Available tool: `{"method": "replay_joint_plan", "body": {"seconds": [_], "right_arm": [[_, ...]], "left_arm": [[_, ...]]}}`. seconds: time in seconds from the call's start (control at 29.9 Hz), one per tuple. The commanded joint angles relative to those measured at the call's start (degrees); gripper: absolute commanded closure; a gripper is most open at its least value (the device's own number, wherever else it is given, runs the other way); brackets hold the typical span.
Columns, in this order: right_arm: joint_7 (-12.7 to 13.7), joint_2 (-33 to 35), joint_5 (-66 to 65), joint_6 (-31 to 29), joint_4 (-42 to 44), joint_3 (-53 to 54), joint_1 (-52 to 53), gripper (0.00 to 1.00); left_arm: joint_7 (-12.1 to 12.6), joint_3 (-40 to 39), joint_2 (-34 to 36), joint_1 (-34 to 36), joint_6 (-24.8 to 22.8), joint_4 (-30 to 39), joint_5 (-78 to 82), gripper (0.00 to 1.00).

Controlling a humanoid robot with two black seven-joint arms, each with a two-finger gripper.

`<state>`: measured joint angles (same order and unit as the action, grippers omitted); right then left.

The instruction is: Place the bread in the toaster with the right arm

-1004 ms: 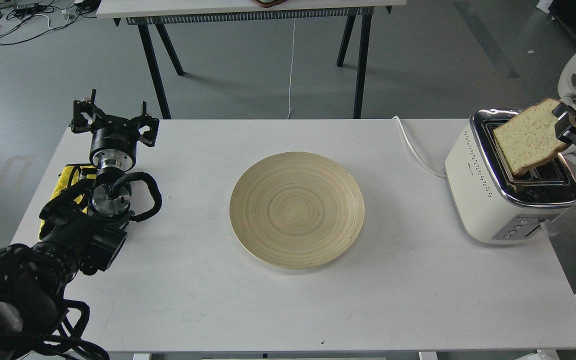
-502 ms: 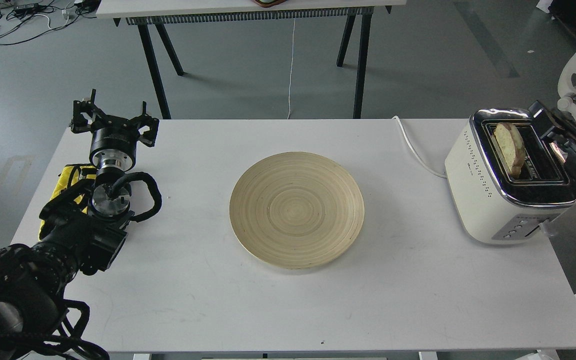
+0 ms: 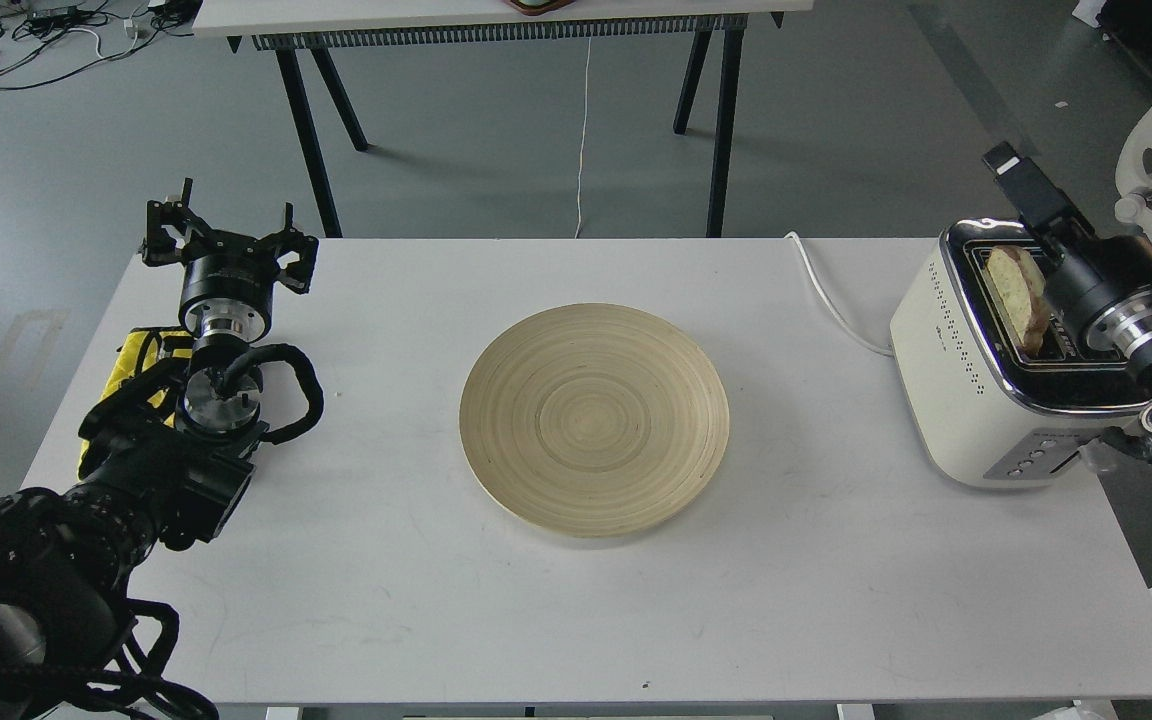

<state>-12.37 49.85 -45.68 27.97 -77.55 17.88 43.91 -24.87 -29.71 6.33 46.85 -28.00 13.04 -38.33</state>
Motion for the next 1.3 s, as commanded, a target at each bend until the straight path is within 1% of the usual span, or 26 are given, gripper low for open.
{"method": "replay_joint_plan", "body": {"seconds": [0.0,0.03,0.13,0.33,0.43,0.57,0.77,0.9,1.04,1.27], "right_arm": [[-0.5,-4.7,6.5,-1.2,-0.2,2.7,-0.3,0.03],[-1.1,-6.0,8.4,-1.7,-0.2,3.3,-0.4,0.03],[-4.5,-10.2,15.2,-4.6,-0.1,5.1,-0.6,0.01],[-10.9,-15.7,26.2,-11.7,0.6,8.3,-2.4,0.01],[-13.1,-17.2,28.4,-15.0,0.7,11.3,-5.0,0.01],[-14.1,-19.3,31.6,-20.7,2.1,18.4,-9.6,0.01],[-14.0,-26.0,37.1,-36.4,9.9,29.0,-15.7,0.01],[-14.0,-29.6,38.2,-43.2,15.4,31.6,-16.5,0.01],[-14.1,-30.1,39.4,-47.3,16.7,31.7,-17.0,0.01],[-14.1,-30.0,40.0,-48.3,16.8,32.0,-17.7,0.01]], "left_arm": [[0.0,-0.1,0.0,0.0,0.0,0.0,0.0,0.00],[0.0,-0.1,0.0,0.0,0.0,0.0,0.0,0.00],[0.0,0.0,0.0,0.0,0.0,0.1,0.0,0.00],[0.0,0.0,0.0,0.0,0.0,0.0,0.0,0.00],[0.0,0.0,0.0,0.0,0.0,0.0,0.0,0.00],[0.0,0.0,0.0,0.0,0.0,0.0,0.0,0.00],[0.0,-0.1,0.0,0.0,0.0,0.1,-0.1,0.00],[0.0,-0.1,0.0,0.0,0.0,0.1,0.0,0.00],[0.0,0.0,0.0,0.0,0.0,0.0,0.0,0.00],[0.0,-0.1,0.0,0.0,0.0,0.1,0.0,0.00]]}}
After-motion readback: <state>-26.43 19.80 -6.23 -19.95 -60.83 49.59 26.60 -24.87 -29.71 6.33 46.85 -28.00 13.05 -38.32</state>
